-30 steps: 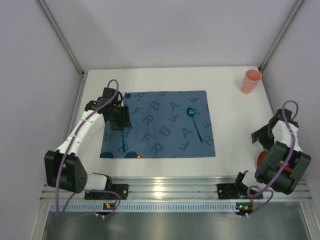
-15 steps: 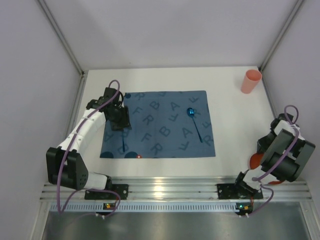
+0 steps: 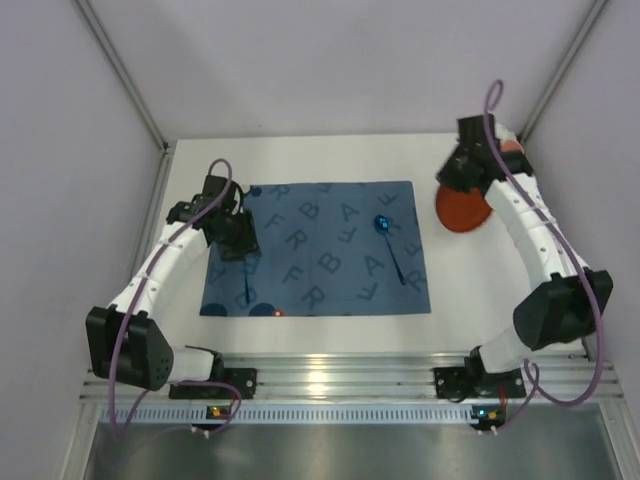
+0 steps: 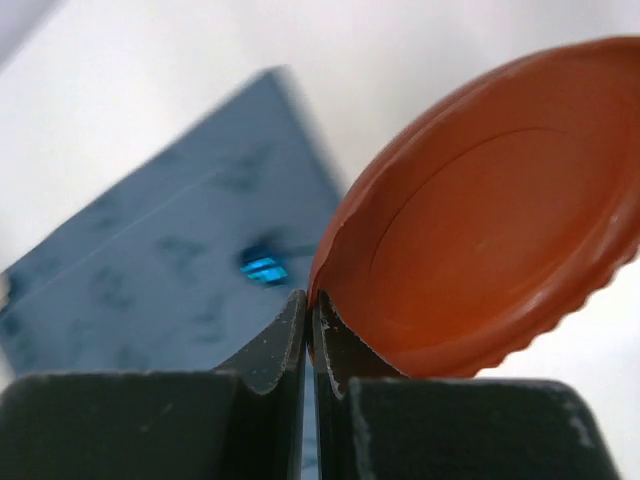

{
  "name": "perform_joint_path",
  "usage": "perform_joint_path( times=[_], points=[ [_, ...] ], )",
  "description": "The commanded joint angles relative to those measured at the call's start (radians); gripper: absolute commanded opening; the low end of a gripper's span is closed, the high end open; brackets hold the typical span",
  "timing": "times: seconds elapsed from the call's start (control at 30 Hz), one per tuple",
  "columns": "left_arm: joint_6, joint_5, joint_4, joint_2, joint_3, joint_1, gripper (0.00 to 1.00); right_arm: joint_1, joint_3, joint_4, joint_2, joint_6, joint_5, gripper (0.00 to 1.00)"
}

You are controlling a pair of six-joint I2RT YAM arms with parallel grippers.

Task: Set the dinner table for one person

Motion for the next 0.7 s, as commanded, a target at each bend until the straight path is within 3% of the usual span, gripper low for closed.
perform_joint_path(
  times=[0.0, 0.2, 0.43, 0.67],
  points=[
    [-0.046, -0.041, -0.019, -0.094, 0.0, 0.003, 0.51, 0.295, 0.151, -0.123, 0.111, 0.084, 0.059, 0.0],
    [-0.06, -0.073, -0.064, -0.208, -0.023, 0.003, 0.51, 0.597, 0.427, -0.097, 0.455, 0.101, 0.003, 0.0],
    [-0.08, -0.134, -0.097, -0.318, -0.058, 0.003, 0.52, 0.711, 0.654, -0.085, 0.733, 0.115, -0.122, 0.0],
    [-0.091, -0.163, -0.126, -0.367, -0.069, 0.003, 0.52, 0.749, 0.65, 0.07, 0.804, 0.112, -0.288, 0.0]
  ],
)
